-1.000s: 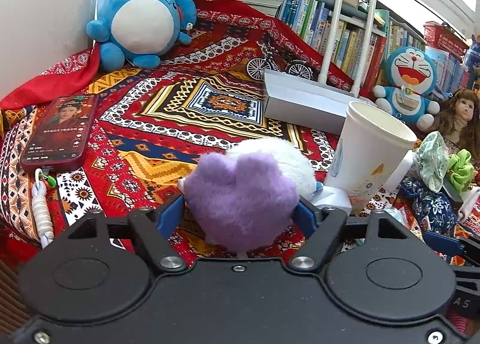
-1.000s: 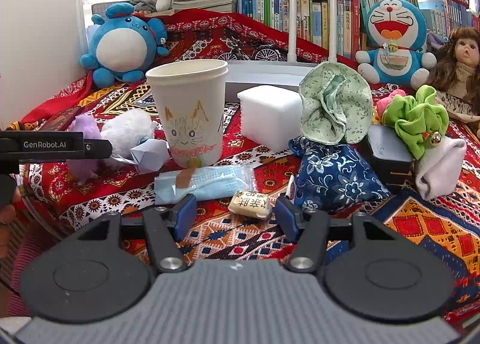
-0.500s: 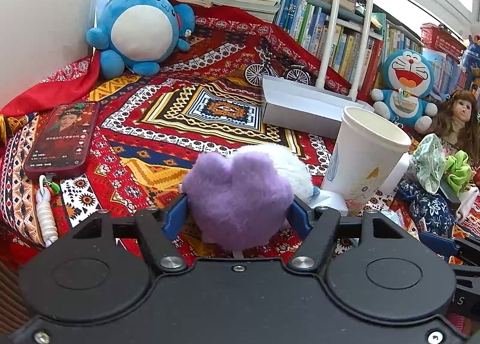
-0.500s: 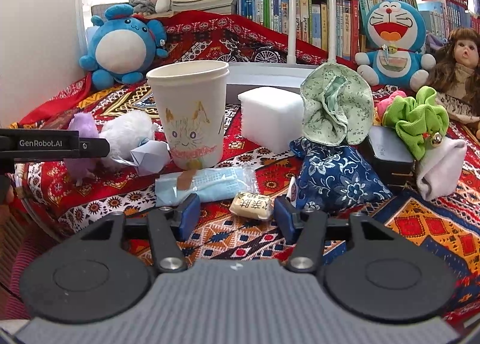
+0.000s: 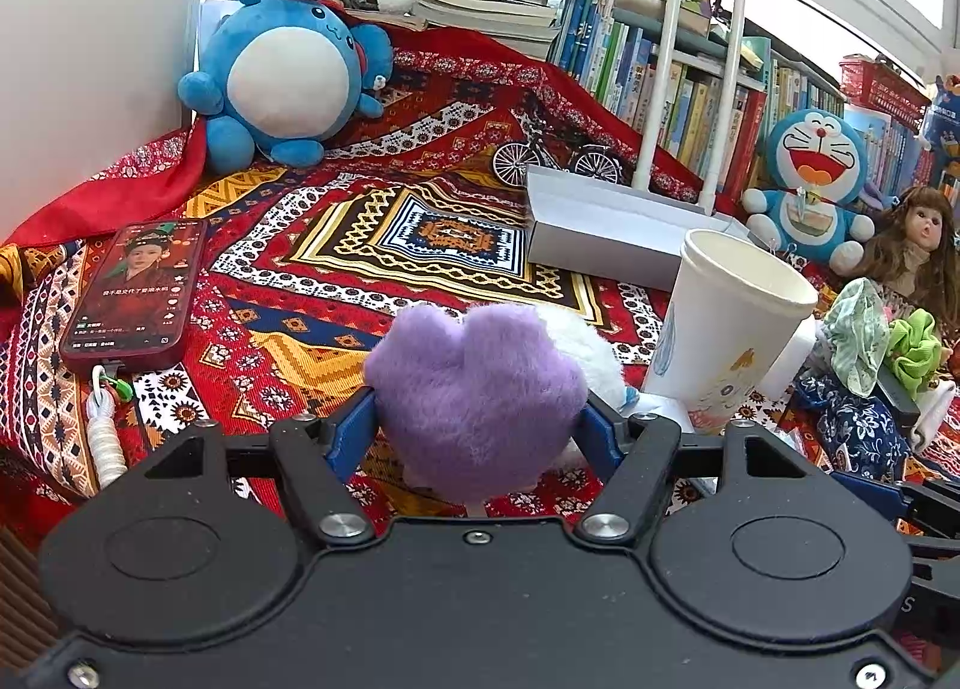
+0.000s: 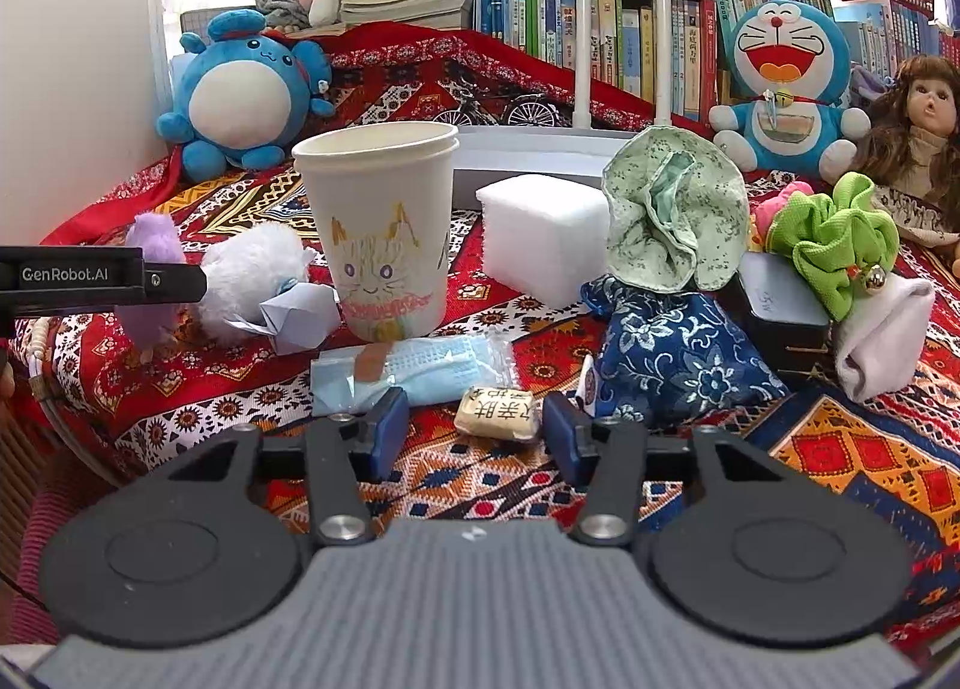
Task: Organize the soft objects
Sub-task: 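Lift the purple plush with the left gripper while the right gripper grasps the snack packet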
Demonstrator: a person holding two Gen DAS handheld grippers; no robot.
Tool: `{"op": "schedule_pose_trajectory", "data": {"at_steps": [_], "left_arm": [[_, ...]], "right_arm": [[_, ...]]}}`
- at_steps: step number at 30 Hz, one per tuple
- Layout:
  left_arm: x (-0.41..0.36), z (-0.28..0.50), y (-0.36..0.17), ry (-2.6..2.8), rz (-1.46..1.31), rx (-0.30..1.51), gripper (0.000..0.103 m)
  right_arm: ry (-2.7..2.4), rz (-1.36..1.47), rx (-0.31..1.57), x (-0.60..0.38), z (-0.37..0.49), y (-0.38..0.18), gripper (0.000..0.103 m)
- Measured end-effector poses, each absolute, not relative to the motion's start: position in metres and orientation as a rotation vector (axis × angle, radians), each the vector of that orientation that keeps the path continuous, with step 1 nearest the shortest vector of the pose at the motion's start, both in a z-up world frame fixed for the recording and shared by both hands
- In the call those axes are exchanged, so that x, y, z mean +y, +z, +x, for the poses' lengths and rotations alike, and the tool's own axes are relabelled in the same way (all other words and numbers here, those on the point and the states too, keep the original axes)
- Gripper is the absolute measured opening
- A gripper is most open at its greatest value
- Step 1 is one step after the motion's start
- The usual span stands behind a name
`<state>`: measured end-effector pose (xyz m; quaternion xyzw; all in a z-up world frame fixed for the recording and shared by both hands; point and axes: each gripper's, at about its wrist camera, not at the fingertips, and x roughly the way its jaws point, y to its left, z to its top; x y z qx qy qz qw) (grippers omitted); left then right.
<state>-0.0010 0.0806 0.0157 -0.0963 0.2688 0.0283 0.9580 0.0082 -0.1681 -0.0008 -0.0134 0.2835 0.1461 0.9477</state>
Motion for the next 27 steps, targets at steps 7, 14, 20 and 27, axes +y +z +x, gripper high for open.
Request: {"op": "schedule_pose_trajectory", "data": {"at_steps": [7,14,20,27], "left_arm": [[0.081,-0.001,0.016,0.058,-0.196,0.547,0.067],[0.082,-0.001,0.016,0.066,-0.192,0.544,0.067],[0.080,-0.001,0.019,0.068,-0.186,0.537,0.066],[0.080,0.001,0.027,0.065,-0.174,0.516,0.066]], "right_arm": [[0.282,-0.055,0.573,-0.166,0.007,-0.001,0.053],[0.266,-0.040,0.570,-0.168,0.007,-0.001,0.052],[0.250,-0.043,0.569,-0.168,0.007,0.000,0.035],[0.261,0.007,0.573,-0.174,0.009,0.004,0.034]]}}
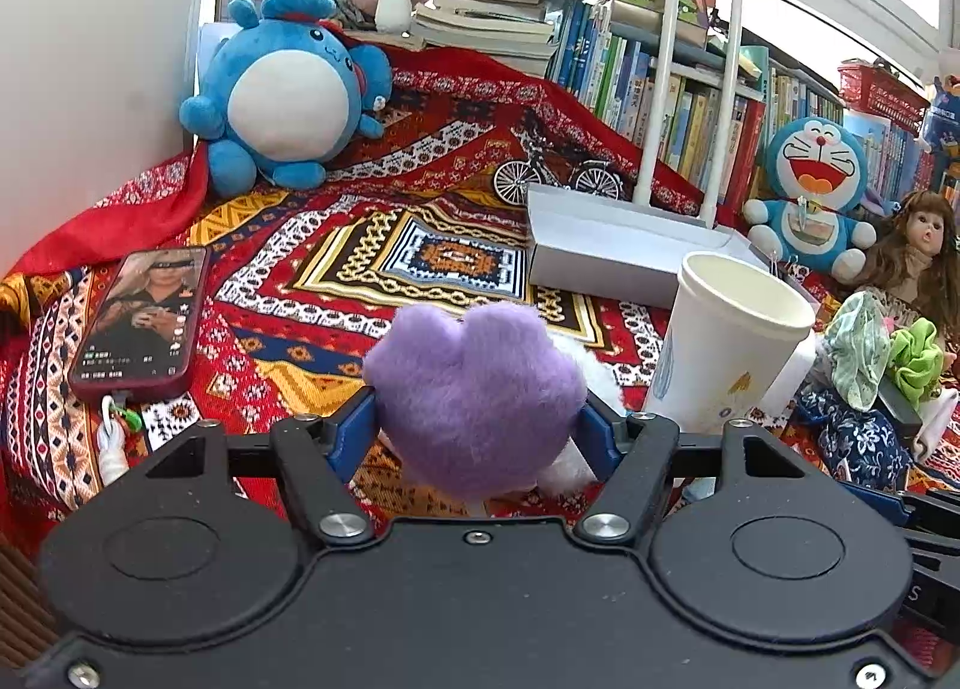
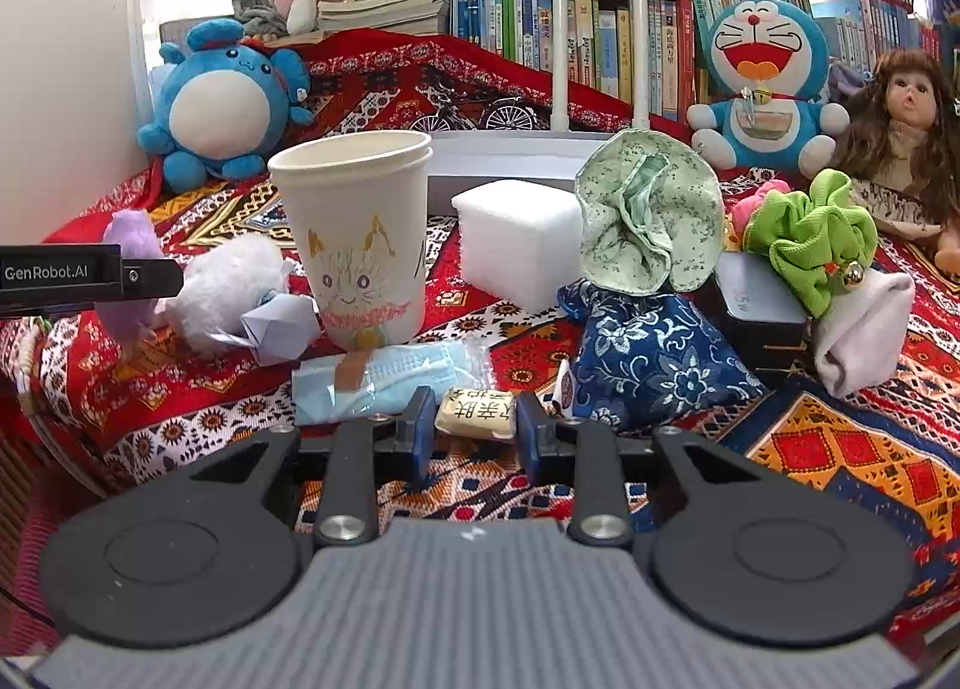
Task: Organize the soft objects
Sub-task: 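Lift the purple plush with the left gripper while the right gripper grasps the snack packet, then carry the purple plush and snack packet over the white tray with both grippers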
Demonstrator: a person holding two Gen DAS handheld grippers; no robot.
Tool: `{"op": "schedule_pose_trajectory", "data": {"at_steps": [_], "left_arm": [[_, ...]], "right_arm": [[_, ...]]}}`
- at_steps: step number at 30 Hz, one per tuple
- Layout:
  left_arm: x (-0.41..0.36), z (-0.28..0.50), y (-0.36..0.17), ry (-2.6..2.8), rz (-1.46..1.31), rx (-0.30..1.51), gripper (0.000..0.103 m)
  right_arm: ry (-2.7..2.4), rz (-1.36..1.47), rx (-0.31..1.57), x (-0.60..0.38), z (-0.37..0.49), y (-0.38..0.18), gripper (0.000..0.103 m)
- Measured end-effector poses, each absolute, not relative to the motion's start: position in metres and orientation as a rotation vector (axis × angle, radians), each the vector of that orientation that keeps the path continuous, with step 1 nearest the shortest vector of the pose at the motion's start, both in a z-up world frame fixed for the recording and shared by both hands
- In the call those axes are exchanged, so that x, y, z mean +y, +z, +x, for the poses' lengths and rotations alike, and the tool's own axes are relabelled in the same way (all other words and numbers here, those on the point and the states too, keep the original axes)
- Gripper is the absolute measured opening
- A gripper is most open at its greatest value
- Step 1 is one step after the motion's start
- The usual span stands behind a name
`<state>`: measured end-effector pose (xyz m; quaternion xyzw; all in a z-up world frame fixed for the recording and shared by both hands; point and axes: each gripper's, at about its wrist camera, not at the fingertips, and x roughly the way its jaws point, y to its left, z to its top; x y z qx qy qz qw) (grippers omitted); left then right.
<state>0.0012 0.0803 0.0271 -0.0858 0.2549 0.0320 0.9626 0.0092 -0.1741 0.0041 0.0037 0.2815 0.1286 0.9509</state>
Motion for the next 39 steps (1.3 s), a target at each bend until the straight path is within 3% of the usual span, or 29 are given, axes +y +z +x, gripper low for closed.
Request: {"op": "schedule_pose_trajectory", "data": {"at_steps": [39], "left_arm": [[0.077,0.065,0.104,-0.055,-0.152,0.463,0.066]], "right_arm": [[0.255,0.095,0.450,-0.203,0.041,0.076,0.034]]}}
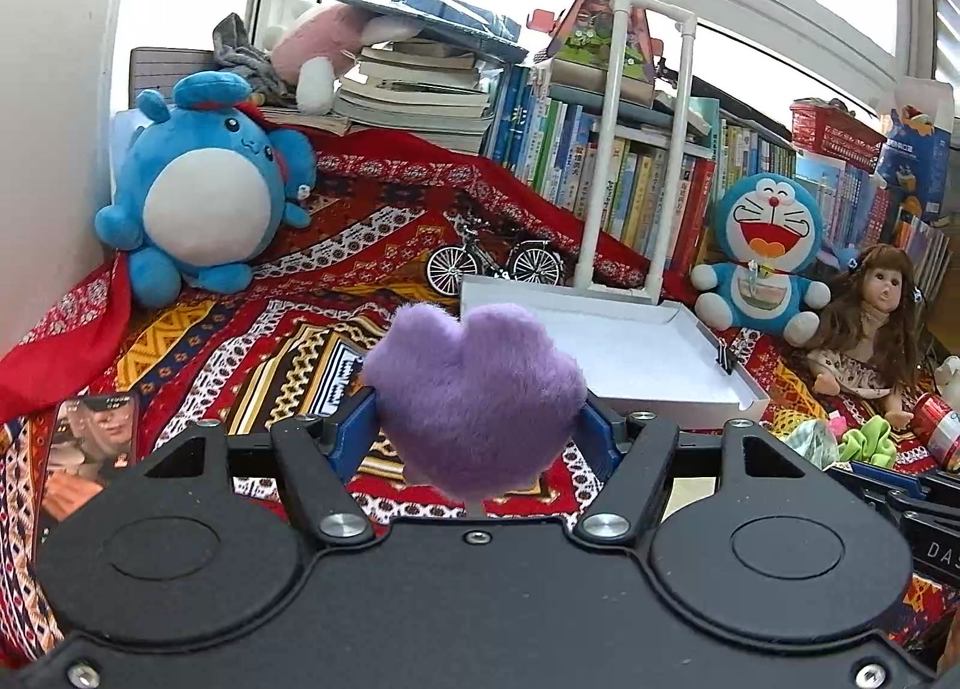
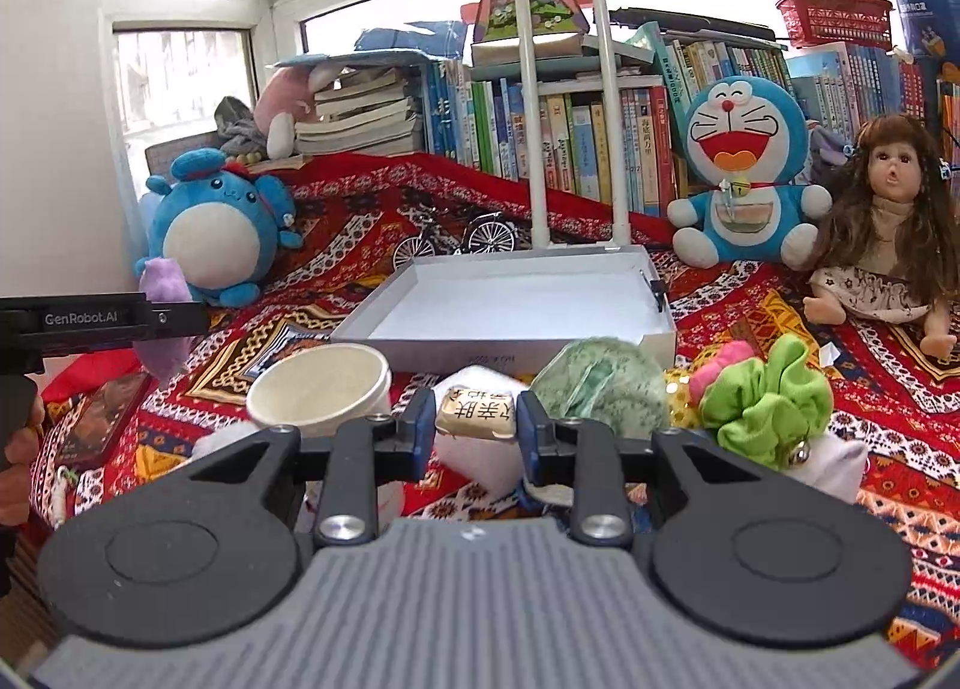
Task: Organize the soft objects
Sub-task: 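Carry the purple plush and snack packet over the white tray with both grippers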
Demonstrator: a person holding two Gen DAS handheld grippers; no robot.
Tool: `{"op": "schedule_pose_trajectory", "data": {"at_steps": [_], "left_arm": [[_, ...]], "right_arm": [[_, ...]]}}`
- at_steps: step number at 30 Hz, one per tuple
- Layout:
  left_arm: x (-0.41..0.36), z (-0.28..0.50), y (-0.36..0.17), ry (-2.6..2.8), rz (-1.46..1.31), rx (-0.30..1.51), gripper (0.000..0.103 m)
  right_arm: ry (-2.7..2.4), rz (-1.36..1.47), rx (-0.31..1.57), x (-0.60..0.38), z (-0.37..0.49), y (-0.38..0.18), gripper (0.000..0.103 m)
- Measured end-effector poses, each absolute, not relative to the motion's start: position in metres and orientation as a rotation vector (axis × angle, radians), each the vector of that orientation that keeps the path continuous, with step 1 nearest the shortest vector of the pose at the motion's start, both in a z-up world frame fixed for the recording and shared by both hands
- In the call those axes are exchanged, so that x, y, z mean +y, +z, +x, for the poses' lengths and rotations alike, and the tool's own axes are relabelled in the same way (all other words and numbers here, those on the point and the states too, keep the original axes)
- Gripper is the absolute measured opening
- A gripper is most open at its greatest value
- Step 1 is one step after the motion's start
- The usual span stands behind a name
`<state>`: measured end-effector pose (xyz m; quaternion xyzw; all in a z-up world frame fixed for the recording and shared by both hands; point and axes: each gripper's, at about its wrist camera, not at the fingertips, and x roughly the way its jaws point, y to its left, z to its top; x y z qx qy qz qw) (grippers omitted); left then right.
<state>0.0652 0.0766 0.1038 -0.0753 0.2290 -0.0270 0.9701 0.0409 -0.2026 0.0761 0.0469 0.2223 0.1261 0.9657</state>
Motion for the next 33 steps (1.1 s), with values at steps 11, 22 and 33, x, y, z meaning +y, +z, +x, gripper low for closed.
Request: {"op": "schedule_pose_trajectory", "data": {"at_steps": [11,22,33], "left_arm": [[0.069,0.098,0.128,-0.096,-0.143,0.483,0.066],[0.062,0.174,0.148,-0.190,-0.207,0.601,0.066],[0.025,0.259,0.120,-0.264,-0.161,0.793,0.066]], "right_arm": [[0.270,0.078,0.434,-0.207,0.071,0.093,0.034],[0.289,0.151,0.507,-0.228,0.135,0.117,0.035],[0.246,0.119,0.665,-0.228,0.216,0.107,0.035]]}}
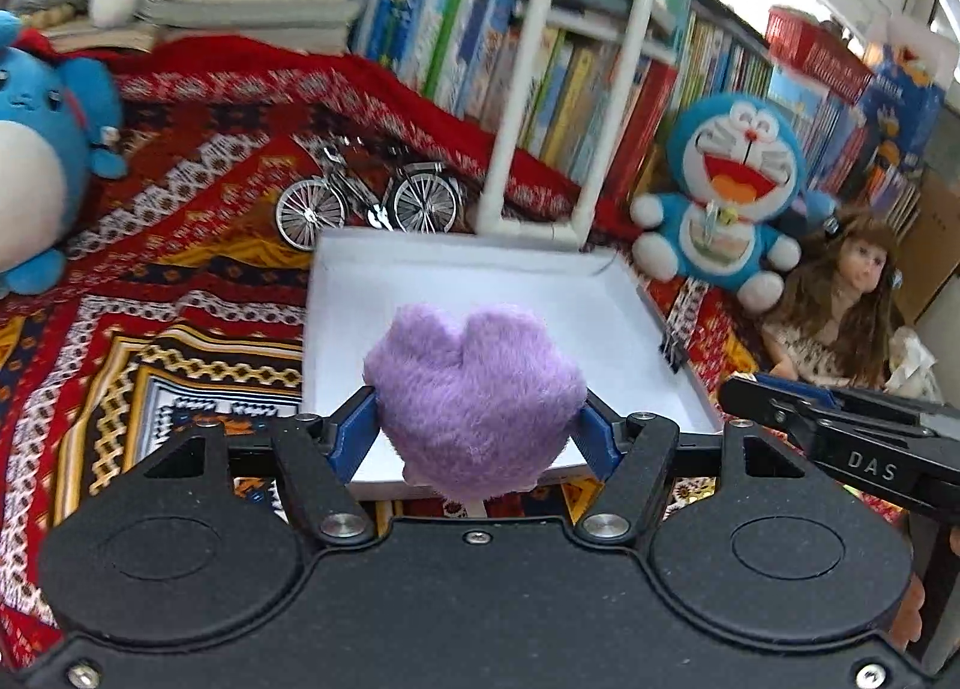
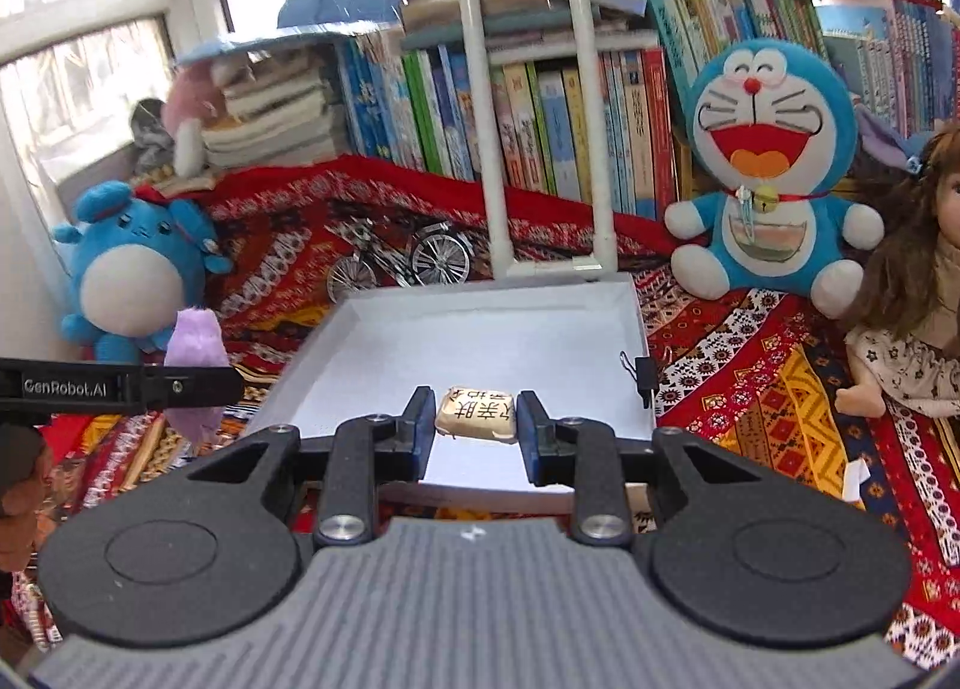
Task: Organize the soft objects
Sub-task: 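Carry the purple plush and snack packet over the white tray with both grippers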
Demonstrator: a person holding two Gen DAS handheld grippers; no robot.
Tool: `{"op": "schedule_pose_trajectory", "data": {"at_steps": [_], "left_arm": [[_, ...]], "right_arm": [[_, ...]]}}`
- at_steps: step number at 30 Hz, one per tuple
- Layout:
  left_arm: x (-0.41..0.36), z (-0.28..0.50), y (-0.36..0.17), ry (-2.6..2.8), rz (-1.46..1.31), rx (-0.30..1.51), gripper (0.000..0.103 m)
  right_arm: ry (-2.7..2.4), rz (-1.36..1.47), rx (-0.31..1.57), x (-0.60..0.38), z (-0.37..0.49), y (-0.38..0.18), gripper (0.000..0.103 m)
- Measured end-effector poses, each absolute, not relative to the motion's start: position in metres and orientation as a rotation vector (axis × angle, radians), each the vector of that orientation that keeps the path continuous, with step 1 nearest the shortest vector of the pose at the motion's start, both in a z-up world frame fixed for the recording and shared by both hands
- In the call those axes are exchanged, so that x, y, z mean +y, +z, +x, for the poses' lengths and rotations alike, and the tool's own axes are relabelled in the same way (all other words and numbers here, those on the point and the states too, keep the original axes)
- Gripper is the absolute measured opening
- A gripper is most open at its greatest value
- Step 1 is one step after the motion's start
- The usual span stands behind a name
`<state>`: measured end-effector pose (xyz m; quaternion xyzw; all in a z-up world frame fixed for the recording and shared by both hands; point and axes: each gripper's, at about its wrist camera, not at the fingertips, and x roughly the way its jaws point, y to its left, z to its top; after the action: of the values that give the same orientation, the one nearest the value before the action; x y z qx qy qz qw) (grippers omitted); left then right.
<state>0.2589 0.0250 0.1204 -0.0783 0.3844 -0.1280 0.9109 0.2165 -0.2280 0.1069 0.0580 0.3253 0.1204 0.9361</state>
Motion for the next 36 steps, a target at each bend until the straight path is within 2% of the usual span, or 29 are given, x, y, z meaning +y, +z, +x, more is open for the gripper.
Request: {"op": "schedule_pose_trajectory", "data": {"at_steps": [19,36], "left_arm": [[-0.005,0.344,0.059,-0.232,-0.056,1.037,0.066],[-0.014,0.356,0.038,-0.215,-0.008,1.084,0.066]], "right_arm": [[0.202,0.096,0.886,-0.216,0.293,0.044,0.039],[0.189,0.080,0.946,-0.211,0.305,0.027,0.039]]}}
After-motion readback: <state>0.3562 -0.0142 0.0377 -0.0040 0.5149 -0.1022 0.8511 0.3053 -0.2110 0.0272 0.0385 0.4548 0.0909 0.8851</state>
